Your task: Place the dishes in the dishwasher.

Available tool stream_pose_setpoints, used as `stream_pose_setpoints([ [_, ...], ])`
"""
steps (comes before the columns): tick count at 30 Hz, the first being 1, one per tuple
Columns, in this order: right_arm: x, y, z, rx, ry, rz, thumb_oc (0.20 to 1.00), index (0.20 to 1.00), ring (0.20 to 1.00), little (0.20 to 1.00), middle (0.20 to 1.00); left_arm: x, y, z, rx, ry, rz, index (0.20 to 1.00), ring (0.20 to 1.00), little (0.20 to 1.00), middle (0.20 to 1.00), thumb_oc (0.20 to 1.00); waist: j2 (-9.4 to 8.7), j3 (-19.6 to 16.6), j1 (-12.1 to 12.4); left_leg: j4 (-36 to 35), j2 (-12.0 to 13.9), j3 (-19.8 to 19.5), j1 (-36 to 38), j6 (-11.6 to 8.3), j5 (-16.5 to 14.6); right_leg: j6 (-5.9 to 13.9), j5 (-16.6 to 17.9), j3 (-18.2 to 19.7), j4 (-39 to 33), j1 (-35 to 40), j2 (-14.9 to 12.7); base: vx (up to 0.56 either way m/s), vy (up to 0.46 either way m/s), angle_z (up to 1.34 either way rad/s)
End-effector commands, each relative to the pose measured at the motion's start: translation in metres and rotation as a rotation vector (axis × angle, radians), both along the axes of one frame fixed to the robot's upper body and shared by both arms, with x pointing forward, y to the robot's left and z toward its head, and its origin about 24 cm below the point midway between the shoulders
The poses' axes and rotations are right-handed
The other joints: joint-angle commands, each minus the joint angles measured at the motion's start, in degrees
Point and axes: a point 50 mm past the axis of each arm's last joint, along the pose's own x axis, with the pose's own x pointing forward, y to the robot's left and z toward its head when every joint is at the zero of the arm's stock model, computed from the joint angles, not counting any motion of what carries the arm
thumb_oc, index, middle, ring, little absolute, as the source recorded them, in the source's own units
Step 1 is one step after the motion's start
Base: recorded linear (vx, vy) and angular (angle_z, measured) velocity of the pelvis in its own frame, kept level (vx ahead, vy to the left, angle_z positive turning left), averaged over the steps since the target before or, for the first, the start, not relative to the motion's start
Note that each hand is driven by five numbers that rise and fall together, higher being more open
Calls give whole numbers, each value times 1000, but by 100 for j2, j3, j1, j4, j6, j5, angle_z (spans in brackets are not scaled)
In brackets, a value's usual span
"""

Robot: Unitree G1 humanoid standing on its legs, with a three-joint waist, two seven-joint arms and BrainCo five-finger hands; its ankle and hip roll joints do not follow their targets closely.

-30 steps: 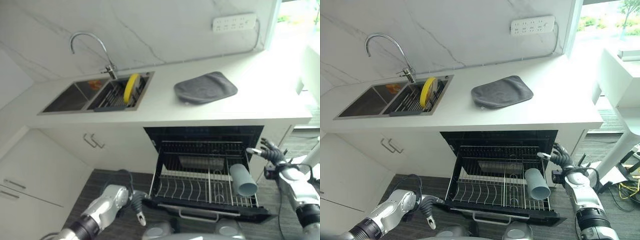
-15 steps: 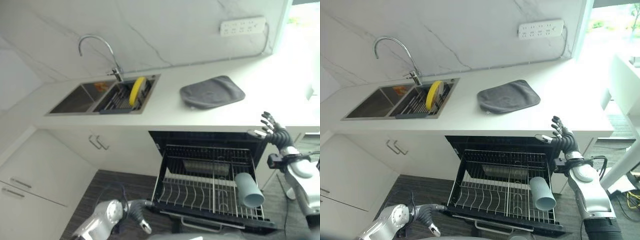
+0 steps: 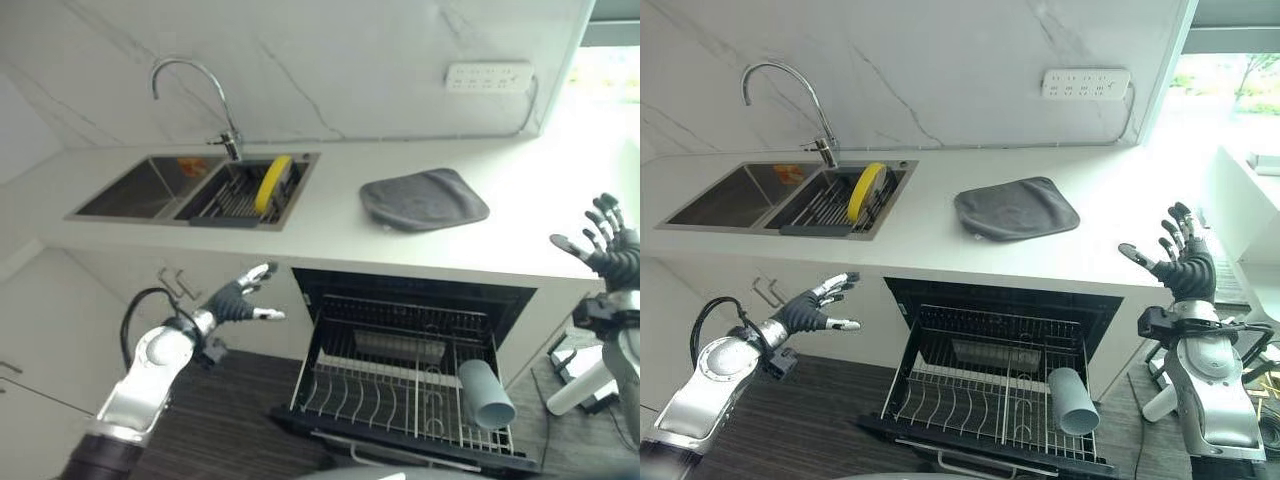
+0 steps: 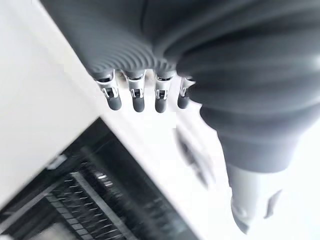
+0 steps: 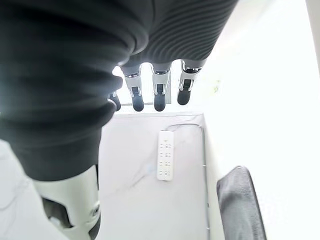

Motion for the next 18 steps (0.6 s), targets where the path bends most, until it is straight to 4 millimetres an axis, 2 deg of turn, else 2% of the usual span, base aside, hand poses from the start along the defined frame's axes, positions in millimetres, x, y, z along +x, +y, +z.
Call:
stream_pose_setpoints([
  [1, 1, 14, 35, -8, -240, 43, 1000, 1000, 1000, 1000, 1000, 4, 9, 47, -158, -291, 50, 1000, 1000, 1000, 1000, 1000, -491, 215, 110, -1, -220, 236, 627, -145, -722, 65, 925, -167, -1678, 742, 119, -54, -136, 3],
  [5, -5, 22, 37, -36, -267, 38, 1000, 1000, 1000, 1000, 1000, -14, 24, 60, -386, -495, 218, 1000, 1000, 1000, 1000, 1000, -529, 201, 231, -1, -228, 337, 559, -198, -612, 47, 955, -88, -1678, 609, 108, -79, -122, -1],
  [8, -3, 23, 44, -61, -271, 17, 1000, 1000, 1000, 1000, 1000, -21, 23, 66, -464, -601, 258, 1000, 1000, 1000, 1000, 1000, -592, 271, 295, 140, -203, 239, 540, -214, -689, 44, 987, 47, -1678, 565, 63, -168, 63, 4],
  [9, 0, 24, 47, -68, -277, 15, 1000, 1000, 1000, 1000, 1000, -24, 22, 67, -475, -625, 261, 1000, 1000, 1000, 1000, 1000, -643, 299, 310, 389, -58, 207, 491, -290, -711, 17, 1008, 130, -1678, 543, 31, -217, 228, 3],
  [11, 3, 25, 54, -60, -291, 30, 1000, 1000, 1000, 1000, 1000, -25, 17, 70, -486, -652, 252, 1000, 1000, 1000, 1000, 1000, -720, 373, 320, 1037, 265, 3, 299, -470, -427, -18, 1089, 281, -1678, 483, -40, -215, 352, -18],
  [12, 3, 25, 57, -66, -294, 32, 1000, 1000, 1000, 1000, 1000, -25, 16, 71, -494, -660, 250, 1000, 1000, 1000, 1000, 1000, -730, 399, 304, 1258, 362, -130, 234, -508, -336, -13, 1127, 365, -1678, 445, -84, -284, 714, -38],
  [13, 3, 26, 63, -86, -299, 51, 1000, 1000, 1000, 1000, 1000, -24, 18, 76, -521, -686, 247, 1000, 1000, 1000, 1000, 1000, -709, 435, 213, 1315, 466, -419, 286, -499, -354, 94, 1289, 619, -1678, 284, -287, -253, 650, -36],
  [14, 3, 26, 64, -88, -300, 53, 1000, 1000, 1000, 1000, 1000, -24, 18, 76, -523, -689, 246, 1000, 1000, 1000, 1000, 1000, -704, 433, 200, 1285, 465, -443, 313, -496, -384, 114, 1304, 655, -1678, 262, -316, -259, 844, -34],
  [16, 3, 28, 65, -114, -312, 39, 1000, 1000, 1000, 1000, 1000, -18, 13, 85, -520, -718, 196, 1000, 1000, 1000, 1000, 1000, -650, 508, -35, 938, 434, -166, 646, -408, -1172, 481, 1596, 790, -1678, 45, -816, -158, 701, -28],
  [18, 2, 26, 66, -123, -326, 18, 1000, 1000, 1000, 1000, 1000, -12, 9, 90, -501, -727, 152, 1000, 1000, 1000, 1000, 1000, -661, 601, -107, 925, 245, -6, 703, -345, -1424, 636, 1872, 690, -1678, -35, -1184, -161, 708, 12],
])
